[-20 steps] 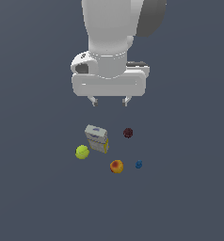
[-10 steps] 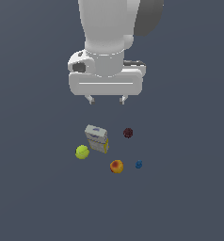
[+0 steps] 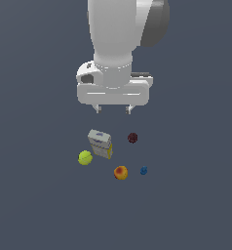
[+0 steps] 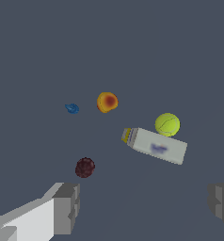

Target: Pick up a designated object from a clutter of objects.

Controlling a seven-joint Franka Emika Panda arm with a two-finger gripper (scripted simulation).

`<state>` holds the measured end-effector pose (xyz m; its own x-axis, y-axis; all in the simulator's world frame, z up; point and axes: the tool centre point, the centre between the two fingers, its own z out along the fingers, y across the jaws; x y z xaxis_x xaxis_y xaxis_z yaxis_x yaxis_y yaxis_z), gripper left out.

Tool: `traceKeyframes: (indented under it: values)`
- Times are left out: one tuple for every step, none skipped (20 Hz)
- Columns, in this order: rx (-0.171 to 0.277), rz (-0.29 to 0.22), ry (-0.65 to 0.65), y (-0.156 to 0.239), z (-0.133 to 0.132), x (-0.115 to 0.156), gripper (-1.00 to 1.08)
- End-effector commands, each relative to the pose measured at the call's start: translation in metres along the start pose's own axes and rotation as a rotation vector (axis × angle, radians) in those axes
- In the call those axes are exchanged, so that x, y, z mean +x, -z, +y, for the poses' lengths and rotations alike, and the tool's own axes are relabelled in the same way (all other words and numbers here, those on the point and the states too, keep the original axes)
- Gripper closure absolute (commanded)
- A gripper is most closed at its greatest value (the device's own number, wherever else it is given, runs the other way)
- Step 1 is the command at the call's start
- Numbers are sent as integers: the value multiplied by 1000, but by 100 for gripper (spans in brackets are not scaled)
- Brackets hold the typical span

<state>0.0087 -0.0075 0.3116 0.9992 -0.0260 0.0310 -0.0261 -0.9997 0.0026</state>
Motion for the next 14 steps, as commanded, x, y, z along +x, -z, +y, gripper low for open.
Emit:
traceKeyframes:
  values:
    - [-1,-2,-14,-14,-6,-1,-92]
    - [-1,-3,-22,-20,-8,-1,-92]
    - [-2,-4,-29,-27,-11,-2,-92]
    - [-2,-5,-38,-34,-14,-3,-92]
    - [-3,-5,-47,-42,-18,-4,-92]
    - [-3,-6,-56,-51,-21,-6,-92]
    - [-3,-7,-67,-60,-25,-7,-92]
    - [-4,-8,-77,-69,-29,-9,-92]
    - [-4,-10,-89,-79,-33,-12,-92]
    - [-5,-11,-101,-90,-38,-14,-92]
    - [-5,-12,-113,-100,-42,-18,-92]
    - [-5,-13,-125,-110,-46,-21,-92]
    - [-5,-14,-137,-120,-51,-25,-92]
    - [-5,-15,-149,-130,-55,-29,-92]
